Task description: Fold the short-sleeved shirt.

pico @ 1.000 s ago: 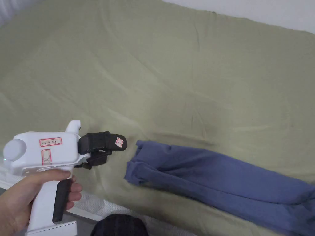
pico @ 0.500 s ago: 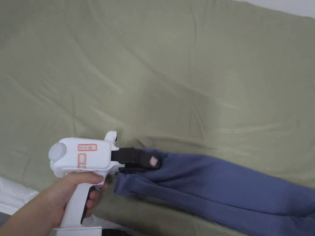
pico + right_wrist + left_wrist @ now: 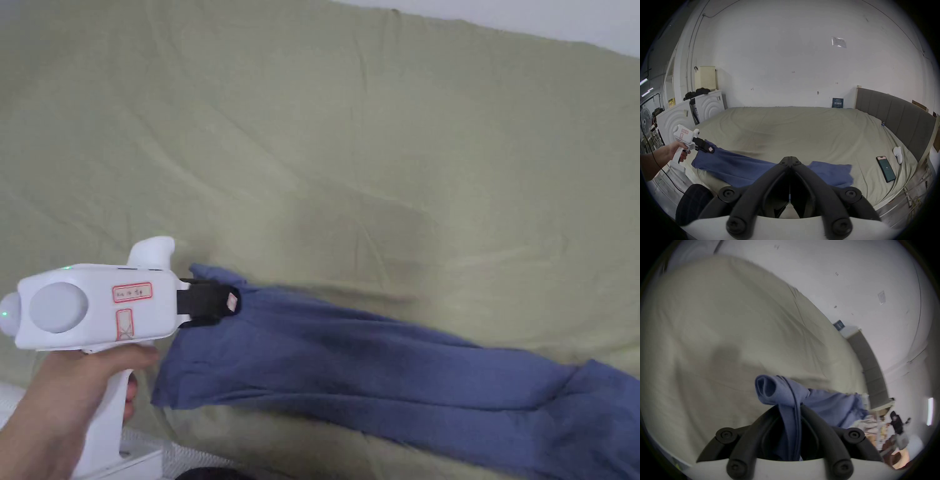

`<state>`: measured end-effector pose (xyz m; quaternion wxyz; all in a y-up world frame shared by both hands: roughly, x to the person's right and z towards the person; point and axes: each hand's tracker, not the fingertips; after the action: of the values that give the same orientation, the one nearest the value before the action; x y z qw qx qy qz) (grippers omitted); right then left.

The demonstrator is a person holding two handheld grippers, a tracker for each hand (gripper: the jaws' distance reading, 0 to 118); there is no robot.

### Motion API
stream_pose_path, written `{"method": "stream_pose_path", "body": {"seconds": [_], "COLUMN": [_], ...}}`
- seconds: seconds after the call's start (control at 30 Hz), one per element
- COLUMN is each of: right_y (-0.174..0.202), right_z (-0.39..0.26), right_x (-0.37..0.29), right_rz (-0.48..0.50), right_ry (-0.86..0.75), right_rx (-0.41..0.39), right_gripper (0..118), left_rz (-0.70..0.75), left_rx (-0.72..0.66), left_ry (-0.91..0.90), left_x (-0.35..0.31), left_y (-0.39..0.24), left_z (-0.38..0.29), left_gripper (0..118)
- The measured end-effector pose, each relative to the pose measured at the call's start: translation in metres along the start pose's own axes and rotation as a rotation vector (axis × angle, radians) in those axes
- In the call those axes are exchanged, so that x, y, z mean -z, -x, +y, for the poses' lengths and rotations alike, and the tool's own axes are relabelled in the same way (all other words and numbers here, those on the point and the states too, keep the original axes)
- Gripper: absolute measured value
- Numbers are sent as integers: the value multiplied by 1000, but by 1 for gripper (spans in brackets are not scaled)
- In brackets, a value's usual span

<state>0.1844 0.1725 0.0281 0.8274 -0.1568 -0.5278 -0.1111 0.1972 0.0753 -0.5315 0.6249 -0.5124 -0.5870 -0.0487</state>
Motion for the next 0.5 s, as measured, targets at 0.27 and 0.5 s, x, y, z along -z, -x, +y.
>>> {"method": "stream_pose_path", "body": {"seconds": [0.27,0.5], "right_y": [-16,-26], "right_z": [-5,-10], "right_x": [-27,-48], "right_rz": [35,78], "right_ry": [-91,-178], "right_rx": [75,125], "right_gripper": [1,1], "left_rz": [51,-79], "left_rx": [-154,-156], "left_ry": [53,-86], "left_x": [-26,-18], "left_y": [-35,-123], "left_z": [-9,-21], "left_gripper": [2,3]}}
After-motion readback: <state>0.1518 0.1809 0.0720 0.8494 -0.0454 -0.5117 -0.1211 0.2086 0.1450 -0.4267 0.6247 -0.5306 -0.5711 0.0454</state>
